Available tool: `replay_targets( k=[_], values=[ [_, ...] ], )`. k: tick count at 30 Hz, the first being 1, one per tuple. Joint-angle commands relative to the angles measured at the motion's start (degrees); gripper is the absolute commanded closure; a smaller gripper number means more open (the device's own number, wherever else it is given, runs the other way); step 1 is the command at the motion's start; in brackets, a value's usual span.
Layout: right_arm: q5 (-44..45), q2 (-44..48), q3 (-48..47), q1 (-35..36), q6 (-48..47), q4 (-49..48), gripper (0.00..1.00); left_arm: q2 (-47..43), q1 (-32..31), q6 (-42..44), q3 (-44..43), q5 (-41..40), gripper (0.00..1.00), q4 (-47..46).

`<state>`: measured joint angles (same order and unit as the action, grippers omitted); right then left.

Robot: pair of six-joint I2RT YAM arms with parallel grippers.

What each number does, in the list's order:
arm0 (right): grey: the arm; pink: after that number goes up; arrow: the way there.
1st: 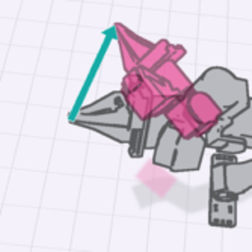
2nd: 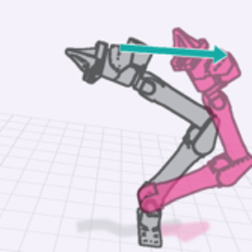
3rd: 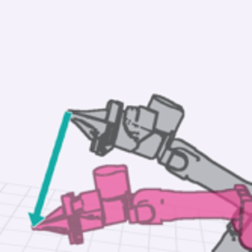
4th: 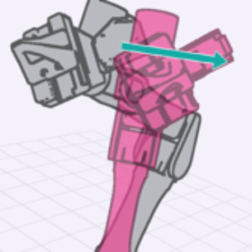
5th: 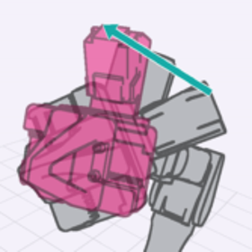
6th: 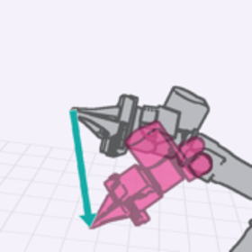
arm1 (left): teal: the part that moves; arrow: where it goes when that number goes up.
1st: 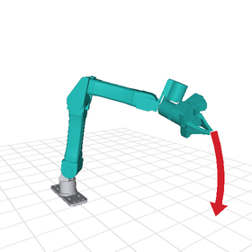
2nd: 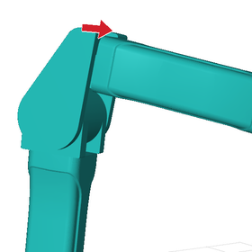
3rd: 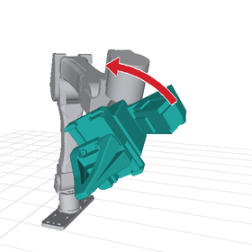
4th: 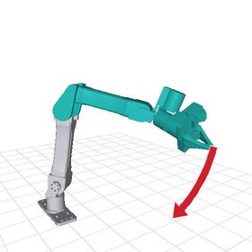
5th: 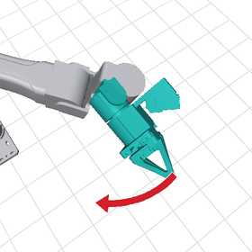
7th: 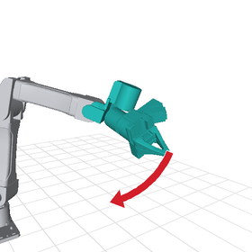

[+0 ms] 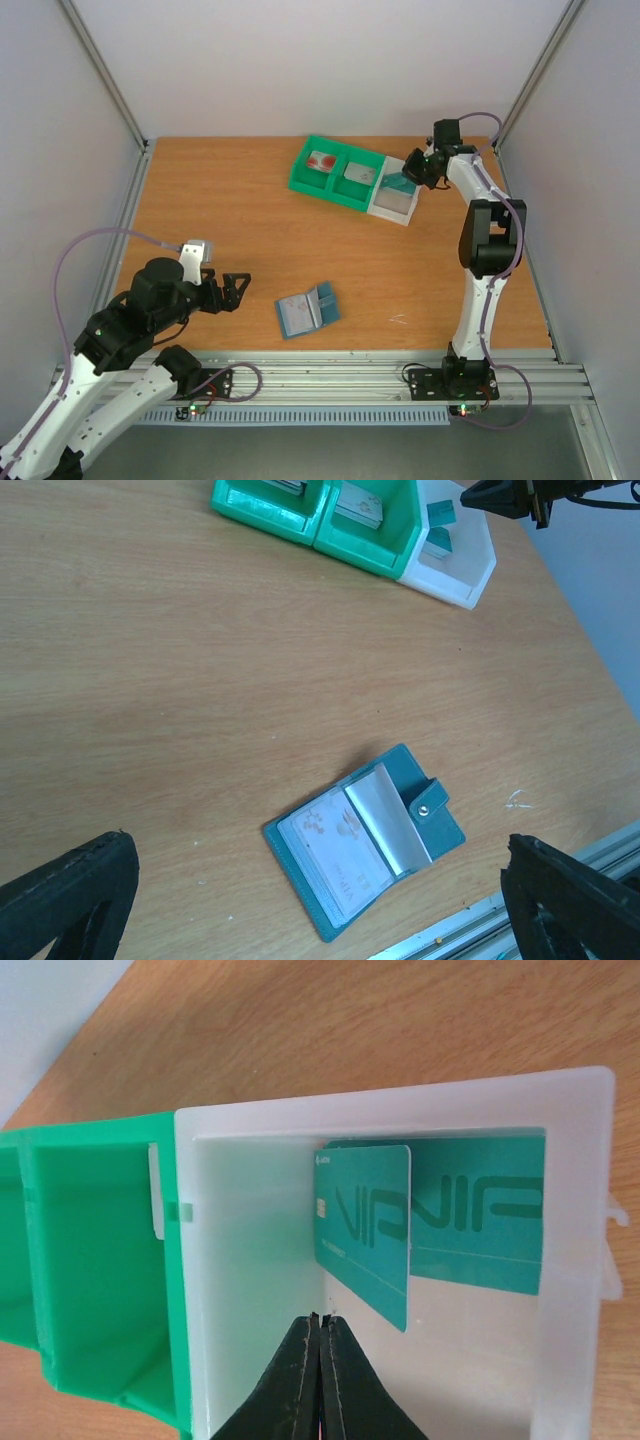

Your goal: Take the credit cards out of the card holder

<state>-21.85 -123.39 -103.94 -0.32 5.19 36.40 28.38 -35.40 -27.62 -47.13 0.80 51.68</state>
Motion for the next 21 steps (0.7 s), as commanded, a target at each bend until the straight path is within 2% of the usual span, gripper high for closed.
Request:
replay_targets(
  k=[1,14,21],
  values=[
    [0.0,-3.4,-2.8,0.3,1.0,-0.2,0.99,0.1,-0.2,0.3,-0.8,-0.7,0.01,0.0],
    [12.1,-7.5,-9.0,2.8,-0.8,7.8,0.99,1.3,-0.2,0.8,-1.0,-0.7,0.01,-0.2],
    [11.1,-5.7,-9.4,3.8,-2.1,7.9,0.99,1.0,-0.1,0.6,-0.9,-0.7,0.01,0.0]
  ],
)
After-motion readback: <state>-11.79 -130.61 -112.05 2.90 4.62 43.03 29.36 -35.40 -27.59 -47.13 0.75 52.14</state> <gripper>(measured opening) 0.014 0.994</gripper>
